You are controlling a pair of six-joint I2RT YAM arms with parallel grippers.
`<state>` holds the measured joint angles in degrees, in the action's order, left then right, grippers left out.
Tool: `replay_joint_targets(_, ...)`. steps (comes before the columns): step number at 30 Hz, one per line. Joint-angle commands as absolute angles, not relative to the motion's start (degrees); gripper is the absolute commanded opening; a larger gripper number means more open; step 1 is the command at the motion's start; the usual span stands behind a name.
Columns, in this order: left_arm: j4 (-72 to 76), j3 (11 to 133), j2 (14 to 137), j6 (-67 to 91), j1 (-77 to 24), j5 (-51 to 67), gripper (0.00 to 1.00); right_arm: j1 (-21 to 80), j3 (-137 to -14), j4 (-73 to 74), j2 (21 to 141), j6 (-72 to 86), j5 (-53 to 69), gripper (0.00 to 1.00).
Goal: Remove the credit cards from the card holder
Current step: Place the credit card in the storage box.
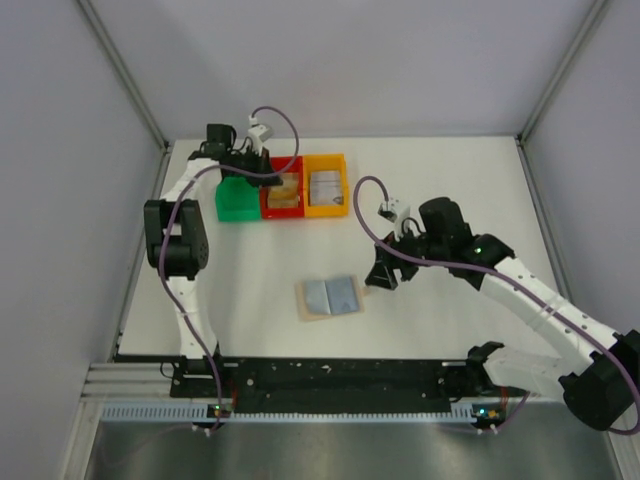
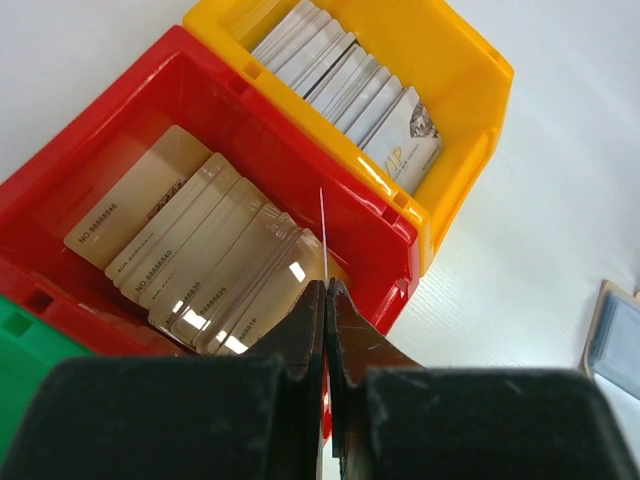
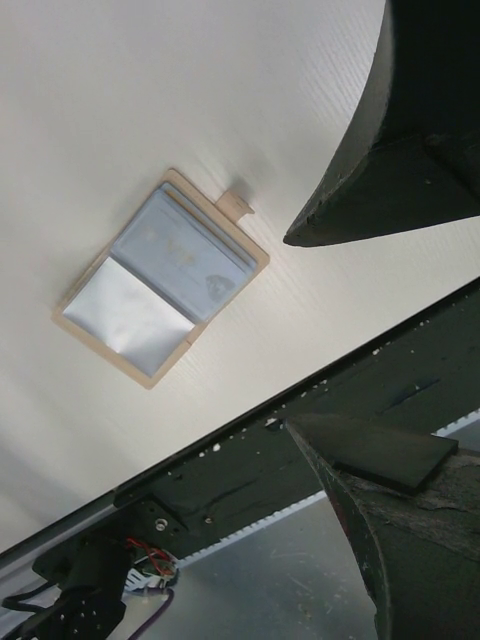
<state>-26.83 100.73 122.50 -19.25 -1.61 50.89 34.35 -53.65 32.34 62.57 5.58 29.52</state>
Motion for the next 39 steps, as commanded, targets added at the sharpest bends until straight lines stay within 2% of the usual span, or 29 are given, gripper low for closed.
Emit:
replay_joint_targets(1,-28.04,102.57,124.71,-20.13,-1.76,52.74,0.00,33.75,-54.76,29.97,62.67,5.01,30.76,0.67)
replay_joint_targets(5,-29.00,103.27,126.21,-20.65,-2.20,52.47,0.01,33.75,-54.67,29.71,62.67,5.10,31.46,0.67)
replay_joint_targets(7,-29.97,103.88,127.00,-20.83,-2.46,52.38,0.04,33.75,-54.75,29.62,62.67,5.36,31.90,0.67)
replay_joint_targets(13,-30.50,103.62,126.21,-20.74,-2.72,49.05,0.24,33.75,-54.58,29.44,62.32,5.62,32.34,0.67)
replay_joint_targets(18,-30.76,103.27,124.63,-20.83,-2.72,45.36,0.35,33.75,-54.40,29.35,62.14,5.63,32.87,0.67)
replay_joint_targets(28,-30.41,101.96,119.45,-20.39,-2.73,37.01,0.64,33.84,-53.88,28.92,61.70,5.80,33.31,0.66)
replay_joint_targets(34,-29.45,100.46,114.71,-18.64,-2.81,33.67,0.83,33.75,-53.70,28.83,61.43,6.41,32.52,0.66)
replay_joint_targets(39,-25.67,96.16,106.46,-9.78,-3.34,28.23,0.97,33.84,-54.05,28.92,62.05,8.08,29.36,0.66)
